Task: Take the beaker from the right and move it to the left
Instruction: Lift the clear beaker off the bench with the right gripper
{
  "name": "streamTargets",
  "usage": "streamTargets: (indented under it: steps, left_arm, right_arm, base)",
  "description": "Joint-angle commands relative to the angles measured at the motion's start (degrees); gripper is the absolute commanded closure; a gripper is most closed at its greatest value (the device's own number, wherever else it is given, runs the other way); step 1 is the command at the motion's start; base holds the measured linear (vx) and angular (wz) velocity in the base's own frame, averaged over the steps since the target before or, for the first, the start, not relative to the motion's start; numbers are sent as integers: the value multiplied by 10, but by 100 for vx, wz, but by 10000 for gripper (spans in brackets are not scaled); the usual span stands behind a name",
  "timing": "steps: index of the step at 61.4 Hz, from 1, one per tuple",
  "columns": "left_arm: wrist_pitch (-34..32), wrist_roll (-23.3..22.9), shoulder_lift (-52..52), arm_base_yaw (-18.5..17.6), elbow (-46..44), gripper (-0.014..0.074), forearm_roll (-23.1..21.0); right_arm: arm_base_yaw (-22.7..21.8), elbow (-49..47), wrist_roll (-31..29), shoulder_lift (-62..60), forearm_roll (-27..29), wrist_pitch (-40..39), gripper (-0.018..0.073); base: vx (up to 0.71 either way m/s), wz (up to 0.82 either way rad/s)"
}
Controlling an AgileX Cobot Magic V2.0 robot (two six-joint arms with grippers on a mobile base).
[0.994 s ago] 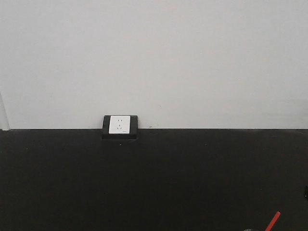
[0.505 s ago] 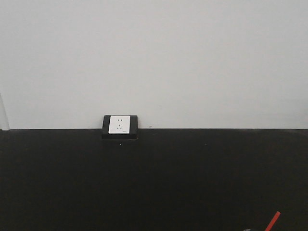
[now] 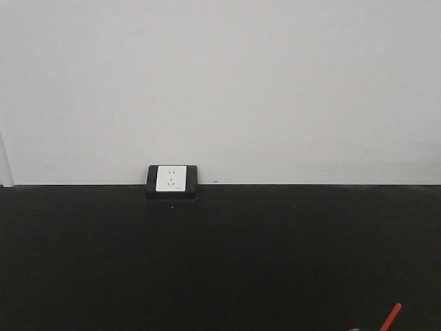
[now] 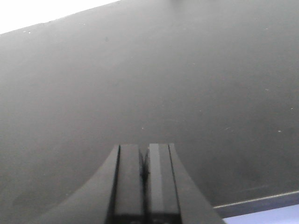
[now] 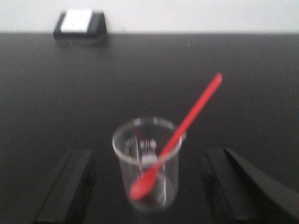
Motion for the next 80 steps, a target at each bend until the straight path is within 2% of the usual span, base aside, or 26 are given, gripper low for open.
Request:
streamTargets:
  steps: [1, 8, 17, 28, 80]
  left_arm:
    - [-44, -1, -4, -4, 11, 603, 0]
    - [-44, -1, -4, -4, 11, 603, 0]
    - [-44, -1, -4, -4, 11, 603, 0]
    - [-44, -1, -4, -4, 11, 603, 0]
    - [-44, -1, -4, -4, 11, 603, 0]
  right_arm:
    - [-3, 10, -23, 68, 2, -126, 43]
    - [-3, 1, -41, 139, -3, -126, 43]
    - [-3, -10, -97, 209, -12, -126, 43]
    - [-3, -40, -96, 243, -44, -126, 43]
    - [-3, -154, -79, 246, -39, -126, 43]
  base:
    - [0, 0]
    - [0, 0]
    - [0, 0]
    - [0, 0]
    - [0, 0]
